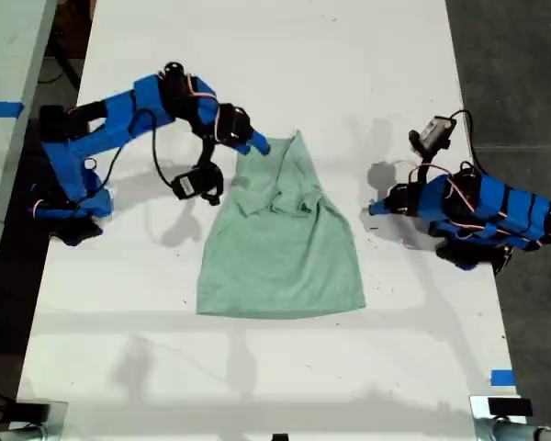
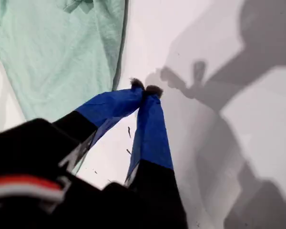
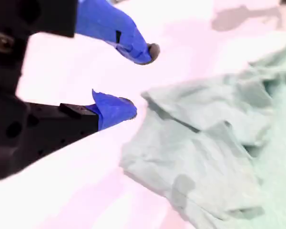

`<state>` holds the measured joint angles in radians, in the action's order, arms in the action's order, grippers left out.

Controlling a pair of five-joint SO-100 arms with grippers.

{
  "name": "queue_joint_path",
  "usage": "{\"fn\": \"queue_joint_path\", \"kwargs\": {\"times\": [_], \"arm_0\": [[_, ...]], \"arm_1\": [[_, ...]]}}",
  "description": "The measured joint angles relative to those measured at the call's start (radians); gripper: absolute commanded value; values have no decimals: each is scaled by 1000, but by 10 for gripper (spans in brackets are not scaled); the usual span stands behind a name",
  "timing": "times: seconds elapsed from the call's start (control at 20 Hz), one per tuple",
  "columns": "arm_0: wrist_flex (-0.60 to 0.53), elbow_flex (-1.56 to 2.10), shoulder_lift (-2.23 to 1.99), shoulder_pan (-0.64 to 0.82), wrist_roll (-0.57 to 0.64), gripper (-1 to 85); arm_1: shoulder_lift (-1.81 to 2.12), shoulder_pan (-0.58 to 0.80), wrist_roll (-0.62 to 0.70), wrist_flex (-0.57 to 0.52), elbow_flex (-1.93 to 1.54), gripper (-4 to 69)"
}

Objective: Fold t shirt

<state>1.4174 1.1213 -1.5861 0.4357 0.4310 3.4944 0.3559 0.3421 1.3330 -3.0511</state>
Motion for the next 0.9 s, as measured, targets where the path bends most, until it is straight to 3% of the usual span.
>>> {"fn": "queue_joint_path", "kwargs": {"times": [0.1,0.2,0.3,0.45,0.6,0.65,0.75,0.9], "arm_0": [[2,146,-227,89,-46,119],[-66,356,-410,137,-87,72],[-258,673,-584,141,-127,55],[-634,1239,-919,163,-160,-2],[-861,1781,-1376,216,-81,-2],[-884,1951,-1565,222,-21,-2],[-770,2115,-1876,245,26,-2],[-713,2132,-1979,250,54,-2]], "arm_1": [[0,0,0,0,0,12],[0,0,0,0,0,12],[0,0,0,0,0,12],[0,0,0,0,0,12],[0,0,6,0,0,12],[0,0,6,0,0,12],[0,0,6,0,0,12],[0,0,6,0,0,12]]}}
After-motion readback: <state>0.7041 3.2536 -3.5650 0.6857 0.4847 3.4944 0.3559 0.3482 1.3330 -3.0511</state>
